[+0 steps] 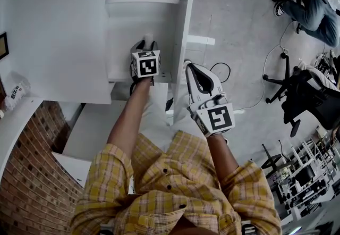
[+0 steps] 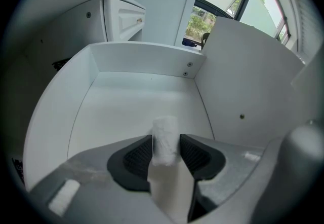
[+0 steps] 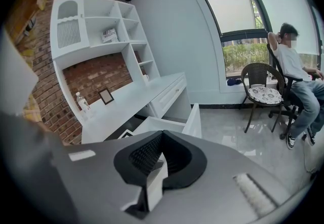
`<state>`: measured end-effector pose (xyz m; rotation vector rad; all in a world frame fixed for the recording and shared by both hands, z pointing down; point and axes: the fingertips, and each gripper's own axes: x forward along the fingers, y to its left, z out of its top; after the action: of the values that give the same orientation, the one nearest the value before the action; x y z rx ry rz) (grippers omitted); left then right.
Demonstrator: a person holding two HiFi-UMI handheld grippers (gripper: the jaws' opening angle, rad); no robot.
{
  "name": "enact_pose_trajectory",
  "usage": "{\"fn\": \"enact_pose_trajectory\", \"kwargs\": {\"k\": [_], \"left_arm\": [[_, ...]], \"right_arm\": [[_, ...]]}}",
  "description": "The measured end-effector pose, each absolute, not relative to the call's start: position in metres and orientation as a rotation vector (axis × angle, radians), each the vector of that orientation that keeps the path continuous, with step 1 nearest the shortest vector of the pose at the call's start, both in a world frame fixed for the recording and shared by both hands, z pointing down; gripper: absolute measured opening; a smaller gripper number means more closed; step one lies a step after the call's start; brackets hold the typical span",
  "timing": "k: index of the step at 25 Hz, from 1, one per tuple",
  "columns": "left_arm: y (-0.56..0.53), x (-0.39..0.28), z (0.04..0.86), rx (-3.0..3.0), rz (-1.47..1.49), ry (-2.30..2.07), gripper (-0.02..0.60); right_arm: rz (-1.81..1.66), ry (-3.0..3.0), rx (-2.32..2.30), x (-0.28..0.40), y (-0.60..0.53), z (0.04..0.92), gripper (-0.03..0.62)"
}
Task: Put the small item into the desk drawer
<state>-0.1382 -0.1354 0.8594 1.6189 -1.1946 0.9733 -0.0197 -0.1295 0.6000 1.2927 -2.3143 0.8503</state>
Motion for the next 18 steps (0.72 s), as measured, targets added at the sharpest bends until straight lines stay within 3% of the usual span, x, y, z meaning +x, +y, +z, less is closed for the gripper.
{"fn": "enact_pose_trajectory", "kwargs": {"k": [18], "left_arm": [[-0.148, -0.136, 0.758, 1.734, 0.865, -1.314, 0.169]], "right_arm": [[0.767, -2.394, 1.311, -0.013, -0.121, 0.558, 0.002]]}}
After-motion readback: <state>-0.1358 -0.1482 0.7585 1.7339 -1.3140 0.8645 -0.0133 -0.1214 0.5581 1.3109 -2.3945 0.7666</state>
